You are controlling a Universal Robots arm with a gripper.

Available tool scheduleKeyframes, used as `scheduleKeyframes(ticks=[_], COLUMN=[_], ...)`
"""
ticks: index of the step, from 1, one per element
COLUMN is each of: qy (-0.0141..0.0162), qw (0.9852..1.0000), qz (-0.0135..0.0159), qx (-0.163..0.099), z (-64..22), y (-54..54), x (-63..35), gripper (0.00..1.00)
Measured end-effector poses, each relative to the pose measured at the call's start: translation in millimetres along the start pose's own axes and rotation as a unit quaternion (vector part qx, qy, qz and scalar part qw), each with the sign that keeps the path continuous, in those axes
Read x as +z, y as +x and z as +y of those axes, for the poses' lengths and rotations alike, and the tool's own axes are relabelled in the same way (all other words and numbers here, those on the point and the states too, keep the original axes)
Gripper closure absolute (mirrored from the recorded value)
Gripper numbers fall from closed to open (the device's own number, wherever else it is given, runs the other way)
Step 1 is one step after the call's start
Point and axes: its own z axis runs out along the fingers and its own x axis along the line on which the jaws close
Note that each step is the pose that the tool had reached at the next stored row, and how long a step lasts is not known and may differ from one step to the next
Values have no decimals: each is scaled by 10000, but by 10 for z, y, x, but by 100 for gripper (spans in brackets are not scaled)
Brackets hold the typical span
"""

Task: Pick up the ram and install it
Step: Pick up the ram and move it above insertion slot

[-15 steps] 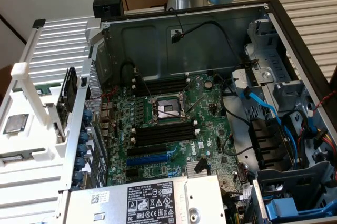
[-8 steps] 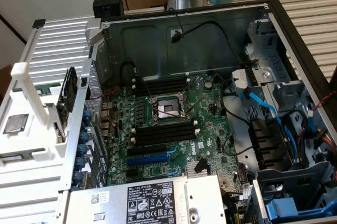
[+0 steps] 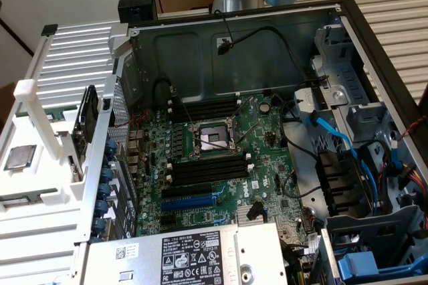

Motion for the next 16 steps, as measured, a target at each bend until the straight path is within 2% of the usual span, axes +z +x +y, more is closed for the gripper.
scheduleKeyframes(ticks=[4,9,13,16], qy=[-9,-18,-25,-30], qw=[9993,9967,9931,9895], qz=[3,9,13,17], qx=[-362,-808,-1174,-1444], z=[0,0,-1,-1], y=[2,3,3,3], x=[30,53,63,64], gripper=[90,90,90,90])
